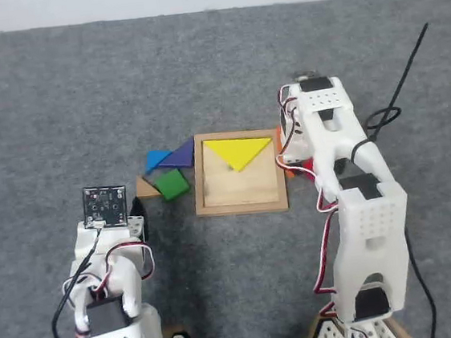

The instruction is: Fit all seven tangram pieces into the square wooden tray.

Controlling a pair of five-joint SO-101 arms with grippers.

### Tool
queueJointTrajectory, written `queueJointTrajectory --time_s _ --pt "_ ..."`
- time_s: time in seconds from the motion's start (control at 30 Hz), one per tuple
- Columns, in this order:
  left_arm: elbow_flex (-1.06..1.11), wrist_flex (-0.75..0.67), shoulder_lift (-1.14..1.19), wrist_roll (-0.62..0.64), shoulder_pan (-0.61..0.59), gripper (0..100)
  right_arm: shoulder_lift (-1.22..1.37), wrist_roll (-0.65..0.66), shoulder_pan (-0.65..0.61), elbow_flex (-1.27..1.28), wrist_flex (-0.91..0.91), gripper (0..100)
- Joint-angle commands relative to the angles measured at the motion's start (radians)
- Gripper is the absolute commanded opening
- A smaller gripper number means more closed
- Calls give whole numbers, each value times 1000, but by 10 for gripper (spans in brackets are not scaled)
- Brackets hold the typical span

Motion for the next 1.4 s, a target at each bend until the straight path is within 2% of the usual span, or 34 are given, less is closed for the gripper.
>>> queueJointTrajectory --time_s 0.0,0.1,0.27,0.4,0.93,1.13,1.2,1.37 --pt "-7 2 5 -6 0 163 -15 112 39 -2 54 281" --pt "-7 2 5 -6 0 163 -73 163 53 107 -30 281" --pt "-7 2 5 -6 0 163 -343 193 27 476 -272 281" --pt "-7 2 5 -6 0 163 -527 199 25 669 -349 281" --pt "-7 2 5 -6 0 163 -386 189 21 617 -369 277" --pt "-7 2 5 -6 0 163 -387 190 25 617 -372 121" --pt "-7 2 5 -6 0 163 -389 190 25 615 -364 154" --pt "-7 2 5 -6 0 163 -415 190 19 617 -361 334"
